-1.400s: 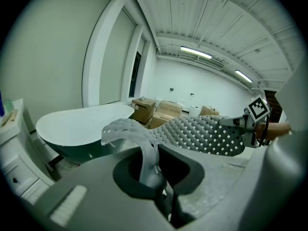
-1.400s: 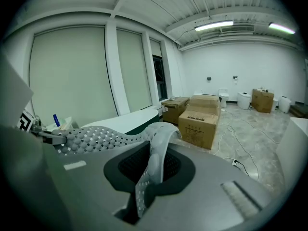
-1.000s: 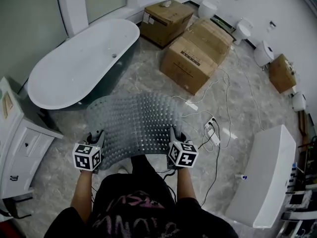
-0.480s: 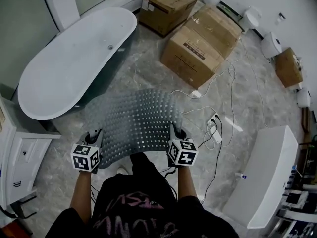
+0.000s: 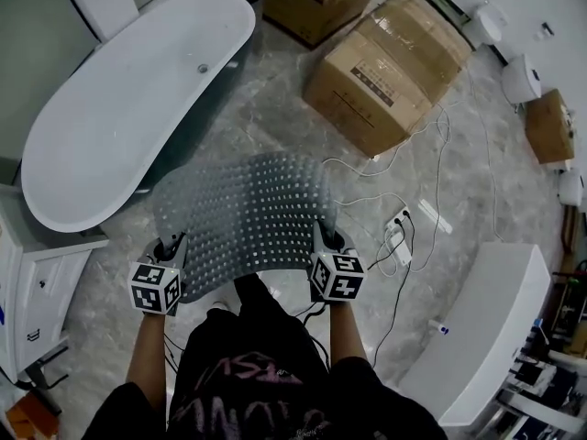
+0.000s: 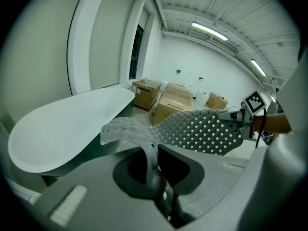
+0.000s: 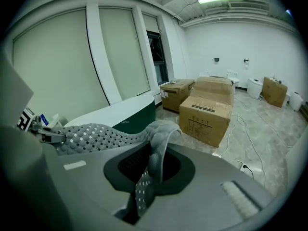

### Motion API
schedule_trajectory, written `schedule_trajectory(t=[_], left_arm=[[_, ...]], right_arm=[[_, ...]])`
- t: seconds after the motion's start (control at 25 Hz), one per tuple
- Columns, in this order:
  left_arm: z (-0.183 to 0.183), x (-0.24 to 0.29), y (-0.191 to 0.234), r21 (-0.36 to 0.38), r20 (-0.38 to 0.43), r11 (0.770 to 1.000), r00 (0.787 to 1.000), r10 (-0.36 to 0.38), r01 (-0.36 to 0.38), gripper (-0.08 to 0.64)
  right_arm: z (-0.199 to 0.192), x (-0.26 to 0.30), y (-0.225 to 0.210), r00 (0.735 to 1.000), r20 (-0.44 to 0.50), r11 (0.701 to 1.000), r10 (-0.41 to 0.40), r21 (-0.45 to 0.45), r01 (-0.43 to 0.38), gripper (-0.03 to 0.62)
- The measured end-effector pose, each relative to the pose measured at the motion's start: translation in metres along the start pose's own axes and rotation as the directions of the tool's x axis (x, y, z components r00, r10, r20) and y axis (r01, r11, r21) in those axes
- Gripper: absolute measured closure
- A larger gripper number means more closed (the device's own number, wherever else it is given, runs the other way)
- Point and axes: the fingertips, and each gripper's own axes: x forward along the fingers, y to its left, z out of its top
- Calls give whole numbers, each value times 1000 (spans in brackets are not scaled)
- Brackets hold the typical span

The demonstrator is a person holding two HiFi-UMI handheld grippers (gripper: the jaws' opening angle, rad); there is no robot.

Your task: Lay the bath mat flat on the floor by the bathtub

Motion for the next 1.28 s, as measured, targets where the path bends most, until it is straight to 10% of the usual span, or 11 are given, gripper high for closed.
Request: schedule_trajectory(t=[1.28], left_arm=[[-21, 71, 62, -47, -45, 999, 999, 1, -4, 536]], right_arm=[[-11, 82, -1, 999, -52, 996, -6, -86, 2, 545]])
